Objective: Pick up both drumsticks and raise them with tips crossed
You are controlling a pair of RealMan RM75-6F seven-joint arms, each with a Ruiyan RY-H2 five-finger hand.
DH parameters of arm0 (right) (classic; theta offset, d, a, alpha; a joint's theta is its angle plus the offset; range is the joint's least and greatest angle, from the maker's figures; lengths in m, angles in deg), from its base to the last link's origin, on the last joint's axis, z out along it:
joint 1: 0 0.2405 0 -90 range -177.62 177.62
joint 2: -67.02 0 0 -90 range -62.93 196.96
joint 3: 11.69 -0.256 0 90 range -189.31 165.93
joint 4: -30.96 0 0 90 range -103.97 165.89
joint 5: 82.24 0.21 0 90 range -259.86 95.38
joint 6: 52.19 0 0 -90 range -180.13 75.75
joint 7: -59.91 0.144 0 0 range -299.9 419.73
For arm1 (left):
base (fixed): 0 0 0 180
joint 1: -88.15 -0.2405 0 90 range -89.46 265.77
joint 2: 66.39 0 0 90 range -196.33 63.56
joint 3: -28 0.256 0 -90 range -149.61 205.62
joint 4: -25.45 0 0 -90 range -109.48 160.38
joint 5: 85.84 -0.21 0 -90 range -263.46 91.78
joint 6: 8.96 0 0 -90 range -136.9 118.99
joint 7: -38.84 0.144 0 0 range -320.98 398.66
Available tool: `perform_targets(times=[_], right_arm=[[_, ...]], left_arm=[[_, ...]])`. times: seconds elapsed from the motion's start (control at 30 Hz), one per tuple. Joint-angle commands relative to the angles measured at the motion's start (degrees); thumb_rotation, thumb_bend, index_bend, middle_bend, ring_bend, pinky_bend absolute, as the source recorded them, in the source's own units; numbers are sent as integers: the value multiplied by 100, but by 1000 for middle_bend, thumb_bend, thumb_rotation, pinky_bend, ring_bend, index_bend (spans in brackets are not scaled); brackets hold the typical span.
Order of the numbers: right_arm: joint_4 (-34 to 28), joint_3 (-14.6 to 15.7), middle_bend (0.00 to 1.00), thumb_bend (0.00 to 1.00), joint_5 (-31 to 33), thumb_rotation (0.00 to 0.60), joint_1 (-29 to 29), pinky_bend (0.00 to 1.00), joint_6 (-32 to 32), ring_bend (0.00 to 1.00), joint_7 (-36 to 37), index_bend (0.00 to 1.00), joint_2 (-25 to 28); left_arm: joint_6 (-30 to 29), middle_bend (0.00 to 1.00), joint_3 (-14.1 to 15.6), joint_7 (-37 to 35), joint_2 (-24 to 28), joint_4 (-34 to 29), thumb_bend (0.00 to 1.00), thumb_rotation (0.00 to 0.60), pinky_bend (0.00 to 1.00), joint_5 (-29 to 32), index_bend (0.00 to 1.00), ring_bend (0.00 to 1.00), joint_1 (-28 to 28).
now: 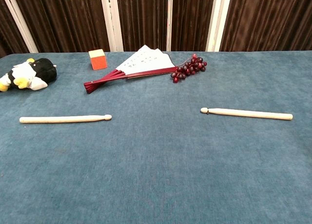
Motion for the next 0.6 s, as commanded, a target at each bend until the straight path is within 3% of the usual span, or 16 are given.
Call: perform_targets(times=[0.03, 0.37, 0.43, 0.5, 0.6], right_arm=[[0, 0, 0, 470, 0, 600, 0, 44, 0, 0, 1, 0, -1], [-12, -6, 0, 470, -14, 600, 1, 45, -13, 0, 25, 0, -5], [-5, -31, 0, 470, -32, 600, 12, 81, -35, 1, 57, 0, -25], [20, -95, 0, 470, -47, 600, 38, 200, -80, 45, 67, 0, -59], [63, -285, 0, 470, 31, 600, 152, 450, -67, 260, 68, 0, -188]], left_arm=[[0, 0, -1, -1, -1, 2, 128, 600, 26, 1, 0, 0, 0], [-31, 0, -1, -13, 6, 14, 128, 600, 26, -24, 0, 0, -10], [-38, 0, 6, -25, 10, 20, 128, 600, 26, -32, 0, 0, -16], [-47, 0, 4, -30, 13, 27, 128, 600, 26, -42, 0, 0, -16], [-57, 0, 6, -43, 21, 42, 128, 600, 26, -56, 0, 0, -17]])
